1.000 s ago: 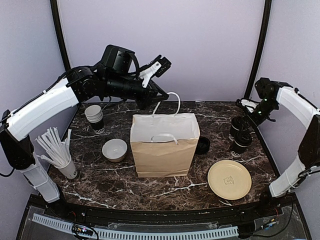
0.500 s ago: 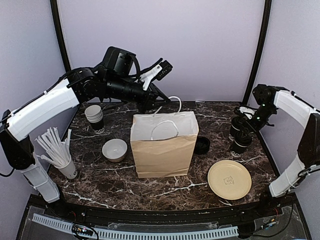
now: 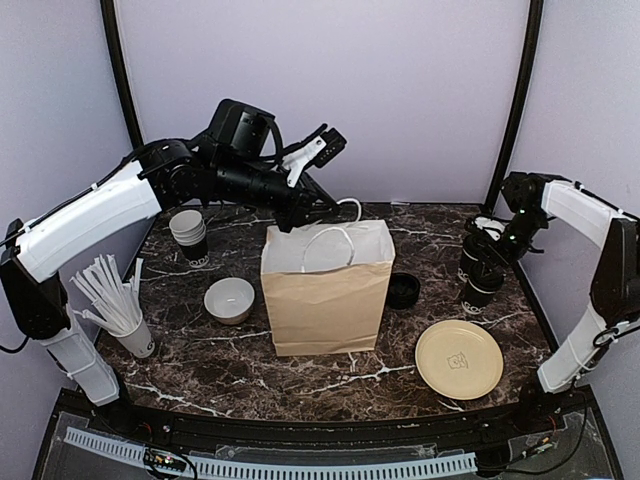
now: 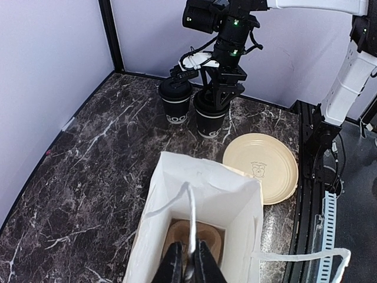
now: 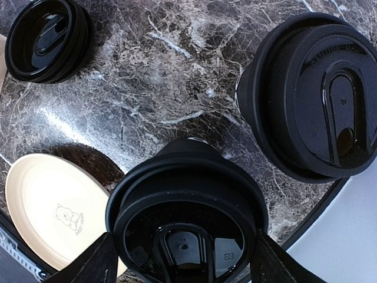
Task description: Pack the takeout coffee
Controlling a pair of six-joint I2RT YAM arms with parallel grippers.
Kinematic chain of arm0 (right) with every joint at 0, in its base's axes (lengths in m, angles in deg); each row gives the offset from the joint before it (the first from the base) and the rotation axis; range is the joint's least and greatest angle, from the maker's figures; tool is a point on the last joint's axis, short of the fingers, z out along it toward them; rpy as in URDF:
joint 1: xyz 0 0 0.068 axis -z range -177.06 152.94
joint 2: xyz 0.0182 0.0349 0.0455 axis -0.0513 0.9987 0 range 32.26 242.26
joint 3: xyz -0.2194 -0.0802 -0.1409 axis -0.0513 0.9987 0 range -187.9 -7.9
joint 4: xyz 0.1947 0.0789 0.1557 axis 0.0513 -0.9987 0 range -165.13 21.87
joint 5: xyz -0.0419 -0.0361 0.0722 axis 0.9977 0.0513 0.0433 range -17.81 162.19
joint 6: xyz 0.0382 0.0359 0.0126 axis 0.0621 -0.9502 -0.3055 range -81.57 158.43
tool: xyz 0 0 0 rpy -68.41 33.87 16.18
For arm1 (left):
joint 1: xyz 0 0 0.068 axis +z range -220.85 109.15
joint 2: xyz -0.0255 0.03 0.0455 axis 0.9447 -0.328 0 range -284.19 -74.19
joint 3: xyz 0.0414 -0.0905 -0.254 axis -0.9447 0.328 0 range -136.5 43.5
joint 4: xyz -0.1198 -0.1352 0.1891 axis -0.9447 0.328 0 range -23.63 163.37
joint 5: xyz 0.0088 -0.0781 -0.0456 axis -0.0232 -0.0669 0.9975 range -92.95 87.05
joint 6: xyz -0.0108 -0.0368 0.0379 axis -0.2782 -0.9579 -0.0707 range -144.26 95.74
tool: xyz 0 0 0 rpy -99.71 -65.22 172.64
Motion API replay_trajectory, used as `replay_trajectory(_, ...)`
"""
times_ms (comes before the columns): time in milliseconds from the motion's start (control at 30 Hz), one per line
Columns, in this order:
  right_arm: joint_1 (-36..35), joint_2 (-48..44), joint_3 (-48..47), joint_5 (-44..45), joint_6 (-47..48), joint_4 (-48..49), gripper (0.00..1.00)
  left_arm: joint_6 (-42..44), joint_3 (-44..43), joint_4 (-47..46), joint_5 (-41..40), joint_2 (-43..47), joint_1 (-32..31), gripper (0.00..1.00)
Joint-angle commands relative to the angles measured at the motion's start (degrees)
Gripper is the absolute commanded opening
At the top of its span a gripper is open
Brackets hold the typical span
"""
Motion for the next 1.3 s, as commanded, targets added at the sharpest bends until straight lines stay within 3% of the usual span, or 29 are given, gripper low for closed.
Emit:
replay_trajectory(0,-0.3,1.5,-0.5,0.9,-0.3,0.2,0.74,0.2,0.9,-1.2,-0.2,2.3,-0.2,0.12)
replay_trajectory(233,-1.4,1.1,1.6,3.6,-0.9,1.2,0.74,0.9,0.3,-0.6,-2.5,2.3,-0.2,0.31)
replay_trajectory(367,-2.2,1.1,2.1,3.5,-1.0,0.9,0.80,1.8,-0.9,1.3,-5.7,2.4,-0.2,0.43)
replay_trajectory(500,-2.9,1.3,2.2,3.5,-1.2,1.0,0.80,2.6,-0.8,1.9,-7.9,3.7,-0.1,0.46)
replay_trajectory(633,-2.9,1.7,1.9,3.0,-1.1,0.8,0.65,3.0,-0.5,2.5,-9.5,4.4,-0.1,0.47)
replay_trajectory(700,-2.9,1.7,1.6,2.9,-1.1,0.5,0.62,3.3,-0.5,2.8,-10.5,4.7,-0.1,0.49)
replay_trajectory(900,-2.9,-1.2,0.7,1.1,-0.8,-1.7,0.59,5.2,-1.5,5.5,-16.6,5.7,0.8,0.70)
replay_trajectory(1067,-3.5,-6.3,0.2,-4.1,0.4,-4.0,0.58,6.6,-1.0,9.6,-10.6,6.6,3.4,0.78)
replay_trajectory(1267,-5.2,-11.1,-0.7,-9.1,1.7,-5.4,0.59,6.7,-1.5,13.0,-5.3,4.1,5.0,0.80)
